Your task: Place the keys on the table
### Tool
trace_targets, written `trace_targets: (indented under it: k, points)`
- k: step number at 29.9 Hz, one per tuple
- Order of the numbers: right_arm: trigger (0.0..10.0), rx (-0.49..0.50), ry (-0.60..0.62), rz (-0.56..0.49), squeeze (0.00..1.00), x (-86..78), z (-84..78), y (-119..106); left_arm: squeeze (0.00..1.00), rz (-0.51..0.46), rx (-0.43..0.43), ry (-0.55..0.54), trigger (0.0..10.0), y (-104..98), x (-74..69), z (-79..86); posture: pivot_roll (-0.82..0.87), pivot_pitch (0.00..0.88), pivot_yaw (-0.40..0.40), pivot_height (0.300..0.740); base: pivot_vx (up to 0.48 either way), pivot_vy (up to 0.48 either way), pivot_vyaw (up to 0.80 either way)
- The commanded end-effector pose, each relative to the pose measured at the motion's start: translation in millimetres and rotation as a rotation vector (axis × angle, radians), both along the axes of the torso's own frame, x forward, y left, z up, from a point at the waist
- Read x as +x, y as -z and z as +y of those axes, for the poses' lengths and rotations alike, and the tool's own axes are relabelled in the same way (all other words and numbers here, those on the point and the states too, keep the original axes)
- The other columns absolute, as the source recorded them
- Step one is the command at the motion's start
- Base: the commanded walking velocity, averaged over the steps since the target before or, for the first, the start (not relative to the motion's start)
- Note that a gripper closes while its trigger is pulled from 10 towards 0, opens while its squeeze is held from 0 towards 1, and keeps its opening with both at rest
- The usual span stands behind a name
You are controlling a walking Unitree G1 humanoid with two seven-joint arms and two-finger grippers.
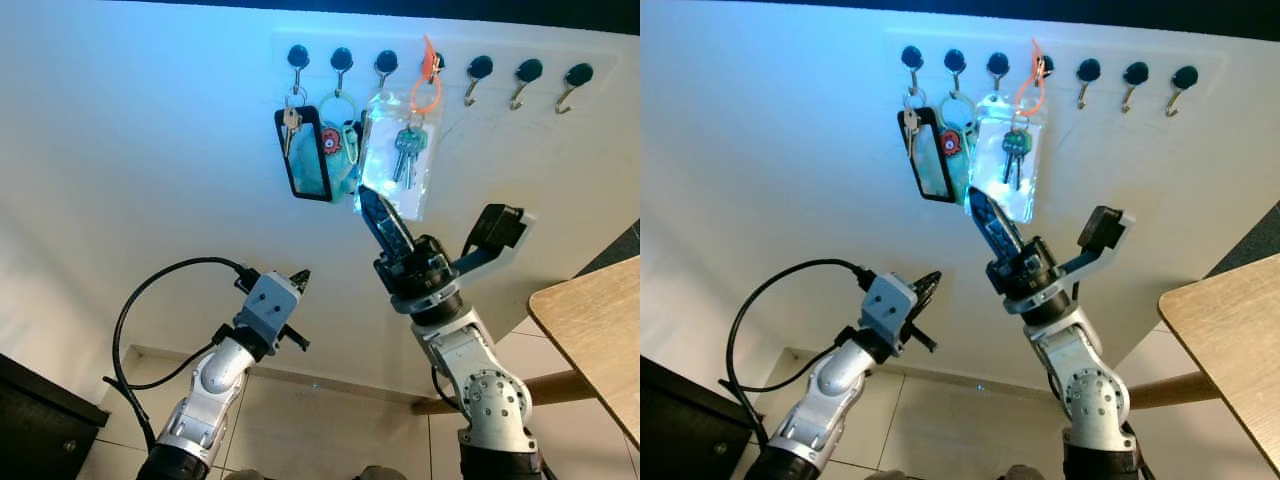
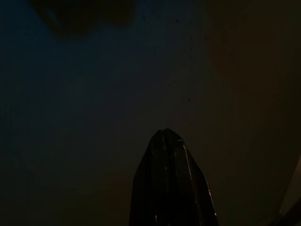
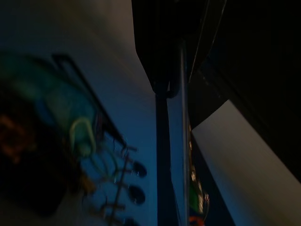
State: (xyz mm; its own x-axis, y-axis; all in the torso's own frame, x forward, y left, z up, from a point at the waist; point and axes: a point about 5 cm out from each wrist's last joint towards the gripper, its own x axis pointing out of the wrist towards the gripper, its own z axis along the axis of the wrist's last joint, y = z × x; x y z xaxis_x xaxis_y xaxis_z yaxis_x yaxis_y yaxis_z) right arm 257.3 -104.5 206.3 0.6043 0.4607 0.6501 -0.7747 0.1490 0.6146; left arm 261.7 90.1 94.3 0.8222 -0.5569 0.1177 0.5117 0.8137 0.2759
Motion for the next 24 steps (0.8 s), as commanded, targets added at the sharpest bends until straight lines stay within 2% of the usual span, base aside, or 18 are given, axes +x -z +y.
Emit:
trace_targets:
  k: [1,6,17,21,24]
  points:
    - [10.0,0.053,0.017,-0.003,0.00,2.0,-1.4,-4.7,0.00,0.003,-0.009,0.018,10.0,0.8,-2.7,-3.6,0.03,0.071,0.016,0.740,0.000,0.000,0.00]
    - [10.0,0.059,0.002,-0.034,0.00,2.0,-1.7,-12.3,0.00,0.002,-0.010,0.021,10.0,0.5,-2.8,-4.1,0.03,0.072,0.015,0.740,0.000,0.000,0.00]
    - [10.0,0.047,-0.101,-0.135,0.00,-7.1,10.8,-35.7,0.00,0.001,-0.011,0.016,10.0,0.1,-3.5,-3.2,0.03,0.080,0.011,0.740,0.000,0.000,0.00]
    - [10.0,0.039,-0.113,-0.137,0.00,-7.8,13.8,-35.8,0.00,0.001,-0.012,0.016,10.0,0.2,-3.5,-3.0,0.03,0.080,0.010,0.740,0.000,0.000,0.00]
    - [10.0,0.003,-0.101,-0.094,0.00,-5.3,15.1,-24.1,0.00,0.002,-0.012,0.016,10.0,0.4,-3.6,-3.1,0.03,0.080,0.010,0.740,0.000,0.000,0.00]
